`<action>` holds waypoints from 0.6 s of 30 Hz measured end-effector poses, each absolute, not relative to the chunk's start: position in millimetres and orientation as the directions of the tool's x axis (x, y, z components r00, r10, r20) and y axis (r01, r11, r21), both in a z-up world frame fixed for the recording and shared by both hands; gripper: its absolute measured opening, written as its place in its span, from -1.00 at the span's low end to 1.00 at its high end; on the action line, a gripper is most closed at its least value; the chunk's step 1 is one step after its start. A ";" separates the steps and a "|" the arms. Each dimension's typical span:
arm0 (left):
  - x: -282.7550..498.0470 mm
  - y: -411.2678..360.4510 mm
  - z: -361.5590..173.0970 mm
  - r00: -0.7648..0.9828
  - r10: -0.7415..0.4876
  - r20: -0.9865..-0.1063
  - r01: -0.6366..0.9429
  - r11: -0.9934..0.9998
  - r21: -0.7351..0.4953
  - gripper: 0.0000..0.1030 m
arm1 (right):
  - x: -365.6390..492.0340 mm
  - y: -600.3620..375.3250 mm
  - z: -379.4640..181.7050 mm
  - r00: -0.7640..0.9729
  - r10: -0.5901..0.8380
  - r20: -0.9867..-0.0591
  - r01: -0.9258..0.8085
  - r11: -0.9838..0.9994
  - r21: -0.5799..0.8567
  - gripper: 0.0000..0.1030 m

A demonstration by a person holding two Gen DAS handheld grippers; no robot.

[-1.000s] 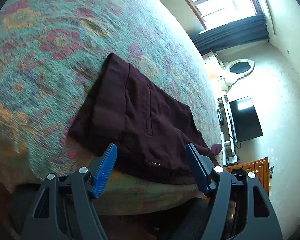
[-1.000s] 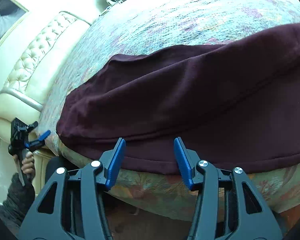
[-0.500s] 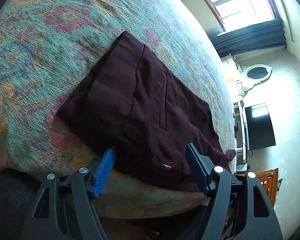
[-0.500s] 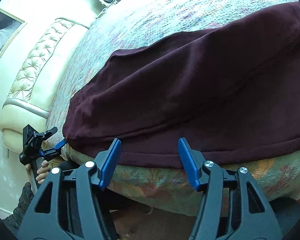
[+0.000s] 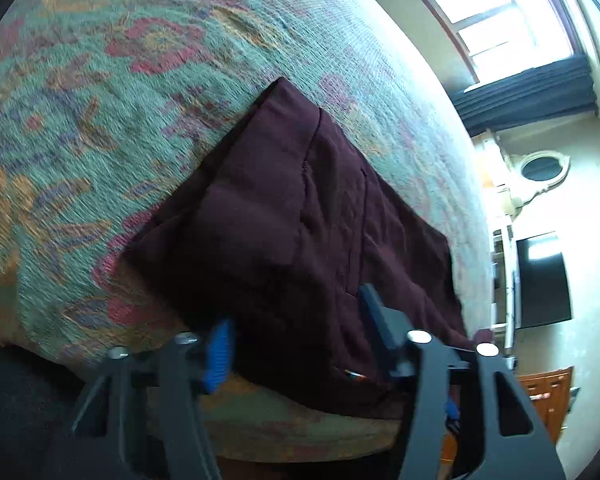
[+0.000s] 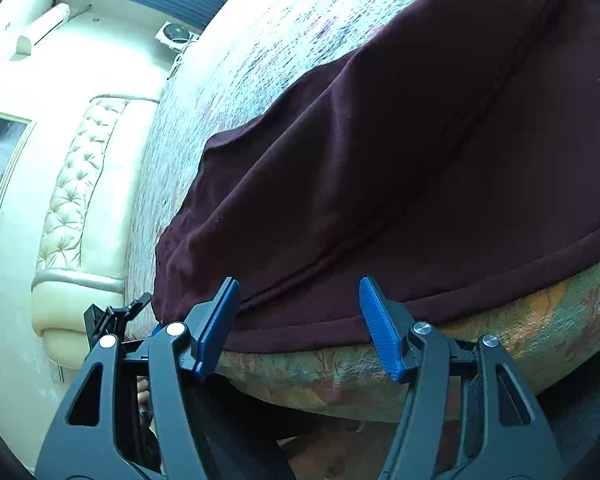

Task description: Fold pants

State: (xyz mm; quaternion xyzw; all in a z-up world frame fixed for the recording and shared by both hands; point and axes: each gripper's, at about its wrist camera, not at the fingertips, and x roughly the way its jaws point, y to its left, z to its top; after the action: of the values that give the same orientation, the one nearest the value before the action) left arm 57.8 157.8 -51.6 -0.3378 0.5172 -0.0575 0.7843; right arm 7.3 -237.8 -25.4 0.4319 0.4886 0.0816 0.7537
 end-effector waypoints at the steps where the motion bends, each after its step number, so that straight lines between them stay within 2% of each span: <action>1: 59.3 156.3 -50.1 0.450 -0.431 -0.782 -0.252 0.779 -0.574 -0.42 | 8.8 -238.3 -26.0 0.517 0.542 -0.663 0.308 0.605 0.734 0.20; 6: 59.8 164.0 -56.2 0.442 -0.461 -0.770 -0.280 0.744 -0.607 -0.46 | 15.5 -249.0 -41.3 0.584 0.505 -0.635 0.402 0.500 0.767 0.19; 8: 59.6 164.6 -54.2 0.439 -0.459 -0.772 -0.278 0.748 -0.603 -0.47 | 15.9 -250.9 -46.4 0.594 0.489 -0.639 0.437 0.470 0.767 -0.04; 9: 59.6 164.8 -51.9 0.441 -0.460 -0.771 -0.280 0.745 -0.605 -0.48 | 15.9 -249.8 -46.0 0.586 0.479 -0.654 0.446 0.483 0.754 -0.48; 10: 59.0 167.1 -48.8 0.447 -0.460 -0.767 -0.283 0.741 -0.609 -0.52 | 15.5 -248.1 -45.2 0.583 0.484 -0.653 0.440 0.488 0.754 -0.75; 11: 55.5 167.8 -44.1 0.456 -0.456 -0.764 -0.285 0.738 -0.611 -0.59 | 12.3 -246.4 -41.5 0.590 0.476 -0.652 0.435 0.494 0.753 -0.75; 14: 55.4 174.7 -28.3 0.490 -0.471 -0.733 -0.253 0.728 -0.637 -0.61 | 1.6 -241.6 -24.1 0.607 0.459 -0.649 0.400 0.529 0.749 -0.82; 18: 51.5 174.3 -28.5 0.484 -0.459 -0.745 -0.226 0.757 -0.613 -0.61 | -13.7 -241.9 -20.4 0.592 0.471 -0.654 0.406 0.526 0.747 -0.83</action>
State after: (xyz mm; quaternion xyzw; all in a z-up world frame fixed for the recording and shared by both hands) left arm 51.5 174.3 -28.5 -0.3409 0.5024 -0.0735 0.7912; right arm -13.7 -241.9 -20.4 0.4864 0.4511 0.0217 0.7480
